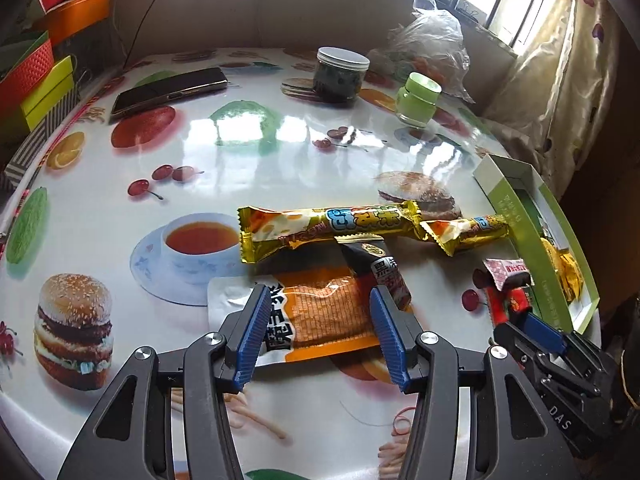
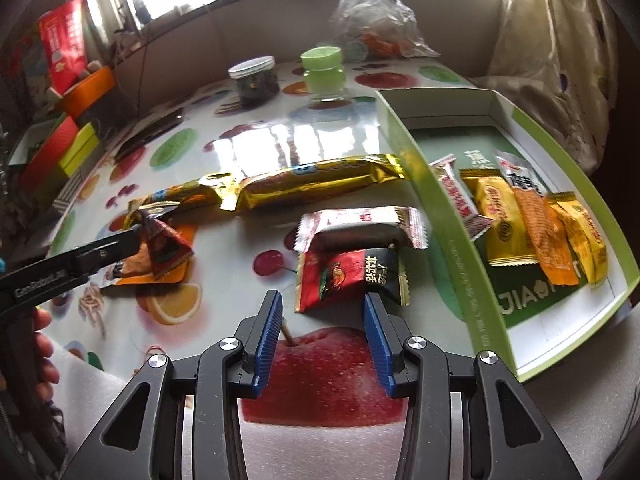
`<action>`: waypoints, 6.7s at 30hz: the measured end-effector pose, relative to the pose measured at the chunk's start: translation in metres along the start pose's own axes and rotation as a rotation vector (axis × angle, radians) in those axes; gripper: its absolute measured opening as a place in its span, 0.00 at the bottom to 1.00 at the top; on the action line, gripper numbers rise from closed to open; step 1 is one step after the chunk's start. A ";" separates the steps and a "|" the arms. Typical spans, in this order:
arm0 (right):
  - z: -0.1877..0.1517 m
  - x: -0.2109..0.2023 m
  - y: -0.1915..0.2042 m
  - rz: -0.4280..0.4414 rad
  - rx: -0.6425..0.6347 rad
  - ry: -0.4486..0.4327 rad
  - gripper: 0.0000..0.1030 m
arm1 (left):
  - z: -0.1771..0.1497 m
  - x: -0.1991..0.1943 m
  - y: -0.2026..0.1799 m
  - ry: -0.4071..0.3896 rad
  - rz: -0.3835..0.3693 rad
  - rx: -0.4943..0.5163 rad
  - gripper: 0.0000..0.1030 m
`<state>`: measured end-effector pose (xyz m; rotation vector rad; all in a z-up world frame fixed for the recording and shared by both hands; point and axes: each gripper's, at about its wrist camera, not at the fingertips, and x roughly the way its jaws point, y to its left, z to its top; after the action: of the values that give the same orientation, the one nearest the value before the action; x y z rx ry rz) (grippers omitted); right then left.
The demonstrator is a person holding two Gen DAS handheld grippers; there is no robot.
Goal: Organize snacks
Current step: 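Position the left gripper over the black-red packet while the right gripper approaches the red square candy, then close the left gripper on the black-red packet while the right gripper grasps the red square candy, then lift both held snacks and carry them over the green box, then lower both snacks into the box and open the left then right gripper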
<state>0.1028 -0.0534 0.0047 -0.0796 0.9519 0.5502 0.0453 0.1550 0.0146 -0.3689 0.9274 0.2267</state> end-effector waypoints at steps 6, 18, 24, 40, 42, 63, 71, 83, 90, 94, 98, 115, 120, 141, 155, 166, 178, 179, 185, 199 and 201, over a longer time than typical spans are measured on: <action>-0.002 -0.014 -0.005 0.021 -0.002 -0.038 0.40 | 0.006 0.011 -0.009 0.027 -0.052 -0.041 0.51; 0.012 0.001 -0.005 -0.034 -0.098 -0.024 0.40 | 0.012 0.019 -0.011 0.025 -0.029 -0.063 0.51; 0.008 0.004 0.011 0.124 -0.126 0.026 0.40 | 0.011 0.019 -0.009 0.022 -0.018 -0.066 0.51; 0.023 0.011 0.034 0.156 -0.353 -0.028 0.44 | 0.010 0.017 -0.005 0.040 -0.028 -0.066 0.51; 0.024 0.014 0.035 0.150 -0.362 -0.031 0.45 | 0.009 0.016 -0.005 0.042 -0.028 -0.062 0.51; 0.020 0.030 0.051 0.158 -0.410 0.060 0.45 | 0.005 0.015 -0.007 0.052 -0.027 -0.053 0.51; 0.017 0.027 0.049 0.152 -0.367 0.047 0.30 | 0.005 0.016 -0.010 0.047 -0.004 -0.050 0.51; 0.015 0.017 0.043 0.174 -0.307 0.020 0.25 | 0.005 0.010 -0.008 0.022 -0.013 -0.060 0.34; 0.014 0.009 0.038 0.183 -0.274 0.000 0.25 | 0.003 0.003 -0.011 0.010 -0.018 -0.048 0.33; 0.013 0.003 0.036 0.186 -0.254 -0.018 0.25 | 0.003 -0.001 -0.016 0.004 -0.025 -0.033 0.33; 0.011 -0.001 0.034 0.187 -0.242 -0.031 0.25 | 0.002 -0.003 -0.018 0.001 -0.029 -0.028 0.30; 0.007 -0.005 0.032 0.187 -0.225 -0.036 0.25 | 0.010 0.020 -0.010 0.036 0.056 -0.089 0.50; 0.007 -0.004 0.032 0.188 -0.222 -0.035 0.25 | 0.012 0.022 -0.016 0.032 0.071 -0.064 0.50; 0.007 -0.018 0.024 0.179 -0.189 -0.075 0.25 | 0.009 0.000 -0.029 -0.005 0.047 0.001 0.26; 0.014 -0.051 0.001 0.149 -0.134 -0.153 0.25 | 0.012 -0.026 -0.072 -0.050 -0.003 0.090 0.26; 0.018 -0.067 -0.031 0.095 -0.085 -0.189 0.25 | 0.013 -0.032 -0.108 -0.063 -0.040 0.162 0.26; 0.014 -0.076 -0.063 0.046 -0.028 -0.202 0.25 | 0.015 -0.028 -0.141 -0.056 -0.082 0.221 0.26; 0.013 -0.077 -0.065 0.042 -0.023 -0.202 0.25 | 0.015 -0.027 -0.143 -0.054 -0.085 0.224 0.26; 0.008 -0.076 -0.081 0.008 0.003 -0.190 0.25 | 0.020 -0.020 -0.160 -0.041 -0.130 0.240 0.26; -0.003 -0.063 -0.116 -0.079 0.070 -0.135 0.25 | 0.031 0.006 -0.200 0.004 -0.197 0.284 0.26; -0.003 -0.062 -0.119 -0.091 0.074 -0.132 0.25 | 0.032 0.010 -0.204 0.013 -0.203 0.288 0.26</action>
<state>0.1299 -0.1819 0.0315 -0.0199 0.8348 0.4311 0.1455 -0.0184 0.0667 -0.1952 0.9133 -0.0952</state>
